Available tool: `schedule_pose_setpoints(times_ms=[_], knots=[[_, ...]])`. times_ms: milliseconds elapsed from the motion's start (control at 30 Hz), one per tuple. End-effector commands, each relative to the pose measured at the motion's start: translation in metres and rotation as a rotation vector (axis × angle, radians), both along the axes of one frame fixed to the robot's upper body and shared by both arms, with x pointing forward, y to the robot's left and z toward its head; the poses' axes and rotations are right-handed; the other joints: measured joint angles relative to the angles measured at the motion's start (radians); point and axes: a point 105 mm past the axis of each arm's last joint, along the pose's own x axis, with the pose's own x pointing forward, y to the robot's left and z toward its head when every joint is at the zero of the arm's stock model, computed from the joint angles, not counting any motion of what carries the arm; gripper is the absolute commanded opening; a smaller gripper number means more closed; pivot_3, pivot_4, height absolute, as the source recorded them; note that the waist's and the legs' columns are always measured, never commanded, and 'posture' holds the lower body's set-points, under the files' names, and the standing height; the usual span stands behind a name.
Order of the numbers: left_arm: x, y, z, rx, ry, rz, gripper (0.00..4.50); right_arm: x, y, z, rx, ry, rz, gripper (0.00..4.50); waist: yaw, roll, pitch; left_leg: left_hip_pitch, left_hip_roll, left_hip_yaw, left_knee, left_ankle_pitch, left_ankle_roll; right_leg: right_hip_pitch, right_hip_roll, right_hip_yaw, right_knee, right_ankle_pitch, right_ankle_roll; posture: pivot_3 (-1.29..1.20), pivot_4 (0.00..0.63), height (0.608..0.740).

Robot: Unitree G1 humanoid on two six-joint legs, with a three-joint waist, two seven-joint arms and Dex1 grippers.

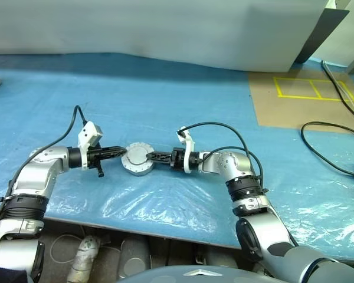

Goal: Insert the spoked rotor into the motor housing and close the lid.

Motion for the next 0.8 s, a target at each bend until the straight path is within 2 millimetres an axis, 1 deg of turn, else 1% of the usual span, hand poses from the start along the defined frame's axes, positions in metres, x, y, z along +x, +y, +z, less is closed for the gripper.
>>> schedule_pose_setpoints(times_ms=[33, 100, 300, 400, 567, 667, 800], knots=[[-0.005, 0.003, -0.006, 0.075, -0.010, -0.033, 0.00, 0.001, -0.013, -0.022, -0.096, 0.037, -0.051, 3.41, 0.000, 0.000, 0.000, 0.000, 0.000, 0.000, 0.000, 0.000, 0.000, 0.000, 0.000, 0.000, 0.000, 0.000, 0.000, 0.00, 0.150, 0.740], [-0.006, 0.002, -0.010, 0.088, -0.004, -0.044, 0.00, 0.001, -0.013, -0.022, -0.099, 0.036, -0.053, 3.41, 0.001, 0.000, 0.000, 0.000, 0.000, 0.000, 0.000, 0.000, 0.000, 0.000, 0.000, 0.000, 0.000, 0.000, 0.000, 0.00, 0.150, 0.740], [-0.007, -0.009, -0.013, 0.082, -0.002, -0.073, 0.00, 0.001, -0.010, -0.017, -0.088, 0.019, -0.045, 3.41, 0.001, 0.000, 0.000, 0.002, 0.000, 0.000, -0.001, 0.000, 0.000, 0.001, 0.000, 0.000, 0.000, 0.000, 0.000, 0.00, 0.150, 0.740], [-0.005, -0.009, -0.013, 0.081, -0.009, -0.062, 0.00, 0.001, -0.007, -0.013, -0.075, -0.004, -0.038, 3.41, 0.003, 0.000, 0.000, 0.002, 0.000, 0.000, -0.001, 0.000, 0.000, 0.001, 0.000, 0.000, 0.000, 0.000, 0.000, 0.00, 0.150, 0.740], [-0.003, -0.007, -0.012, 0.072, -0.018, -0.036, 0.00, -0.006, -0.001, -0.003, -0.003, -0.005, 0.000, 3.41, 0.008, 0.000, 0.000, 0.002, 0.000, 0.000, -0.002, 0.000, 0.000, 0.001, 0.000, 0.000, 0.000, 0.000, 0.000, 0.00, 0.150, 0.740], [-0.002, -0.007, -0.012, 0.068, -0.016, -0.031, 0.00, -0.009, 0.006, -0.001, 0.007, -0.009, 0.026, 3.41, 0.009, 0.000, 0.000, 0.001, 0.000, 0.000, -0.002, 0.000, 0.000, 0.001, 0.000, 0.000, -0.001, 0.000, 0.000, 0.00, 0.150, 0.740], [-0.003, -0.006, -0.013, 0.068, -0.015, -0.025, 0.00, -0.008, 0.011, 0.001, 0.025, 0.002, 0.036, 3.41, 0.008, 0.000, 0.000, 0.001, 0.000, 0.001, -0.004, 0.000, 0.000, 0.001, 0.000, 0.000, -0.002, 0.000, 0.000, 0.00, 0.150, 0.740]])
